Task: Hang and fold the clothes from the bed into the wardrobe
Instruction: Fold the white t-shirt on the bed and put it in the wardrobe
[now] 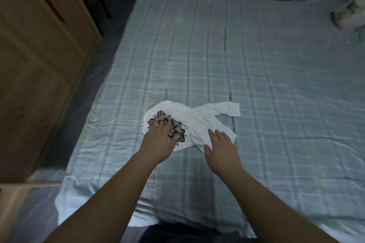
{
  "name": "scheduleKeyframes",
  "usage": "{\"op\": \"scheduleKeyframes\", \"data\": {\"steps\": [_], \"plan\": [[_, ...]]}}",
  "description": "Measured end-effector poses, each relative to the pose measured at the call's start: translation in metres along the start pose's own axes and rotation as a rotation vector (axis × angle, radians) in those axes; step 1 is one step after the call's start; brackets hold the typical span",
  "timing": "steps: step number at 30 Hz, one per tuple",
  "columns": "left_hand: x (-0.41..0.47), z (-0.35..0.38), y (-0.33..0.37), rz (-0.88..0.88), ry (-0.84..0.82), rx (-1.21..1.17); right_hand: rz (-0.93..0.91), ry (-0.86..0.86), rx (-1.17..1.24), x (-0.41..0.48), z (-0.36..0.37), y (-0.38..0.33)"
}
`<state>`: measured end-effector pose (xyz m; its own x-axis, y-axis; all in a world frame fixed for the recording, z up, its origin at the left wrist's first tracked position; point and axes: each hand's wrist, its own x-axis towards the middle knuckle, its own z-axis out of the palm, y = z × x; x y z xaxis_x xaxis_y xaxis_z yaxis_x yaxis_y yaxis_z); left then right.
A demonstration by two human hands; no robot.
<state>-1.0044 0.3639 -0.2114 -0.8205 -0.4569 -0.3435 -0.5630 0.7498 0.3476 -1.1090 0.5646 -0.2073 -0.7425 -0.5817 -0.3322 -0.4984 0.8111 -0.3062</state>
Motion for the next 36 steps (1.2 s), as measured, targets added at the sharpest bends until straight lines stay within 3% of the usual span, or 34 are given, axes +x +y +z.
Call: {"op": "scheduleKeyframes", "data": {"steps": [8,13,15,18,23,27,32,36], "plan": [[0.106,0.069,-0.043,-0.179,-0.101,-0.18,0.04,-0.181,0.001,0.123,0.056,0.023],[0.159,0.101,-0.087,-0.514,0.105,-0.496,-0.01,-0.2,0.009,0.195,0.105,0.028],[0.173,0.113,-0.111,-0.679,0.172,-0.518,-0.078,-0.168,-0.007,0.221,0.125,0.022],[0.185,0.135,-0.145,-0.798,0.136,-0.443,-0.18,-0.155,-0.043,0.25,0.153,0.004],[0.194,0.148,-0.161,-0.724,0.08,-0.614,-0.225,-0.124,-0.183,0.247,0.177,-0.007],[0.18,0.129,-0.143,-0.638,-0.003,-0.87,-0.189,-0.142,-0.158,0.234,0.168,-0.008],[0.145,0.078,-0.104,-0.51,-0.02,-1.114,-0.151,-0.066,-0.03,0.199,0.125,-0.017],[0.117,0.029,-0.056,-0.361,-0.048,-1.229,-0.197,-0.069,0.21,0.146,0.087,-0.028]]}}
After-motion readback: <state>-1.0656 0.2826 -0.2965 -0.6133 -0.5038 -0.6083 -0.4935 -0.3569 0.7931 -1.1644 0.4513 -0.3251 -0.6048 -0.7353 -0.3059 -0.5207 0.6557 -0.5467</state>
